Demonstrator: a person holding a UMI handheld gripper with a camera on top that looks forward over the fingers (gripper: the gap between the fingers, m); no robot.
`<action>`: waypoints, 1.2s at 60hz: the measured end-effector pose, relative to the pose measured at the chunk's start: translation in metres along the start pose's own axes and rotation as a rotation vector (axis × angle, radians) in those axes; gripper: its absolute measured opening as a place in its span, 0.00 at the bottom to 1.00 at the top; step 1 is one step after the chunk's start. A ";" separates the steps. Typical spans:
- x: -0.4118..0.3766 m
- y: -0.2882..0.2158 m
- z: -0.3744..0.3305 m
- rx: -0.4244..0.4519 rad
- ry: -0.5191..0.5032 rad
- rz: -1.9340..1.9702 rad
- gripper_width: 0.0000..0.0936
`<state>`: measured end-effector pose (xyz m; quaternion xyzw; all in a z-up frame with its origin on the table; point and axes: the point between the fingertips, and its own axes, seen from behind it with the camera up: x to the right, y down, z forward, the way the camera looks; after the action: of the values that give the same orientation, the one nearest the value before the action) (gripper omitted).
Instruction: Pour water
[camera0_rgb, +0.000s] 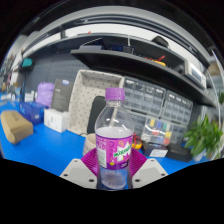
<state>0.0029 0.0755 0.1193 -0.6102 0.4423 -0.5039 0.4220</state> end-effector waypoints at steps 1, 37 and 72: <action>0.006 0.000 0.001 -0.005 0.008 -0.033 0.38; 0.114 -0.033 0.121 -0.098 0.175 -1.360 0.37; 0.078 -0.061 0.141 0.022 0.231 -1.988 0.39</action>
<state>0.1569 0.0258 0.1780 -0.6464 -0.2352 -0.6880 -0.2311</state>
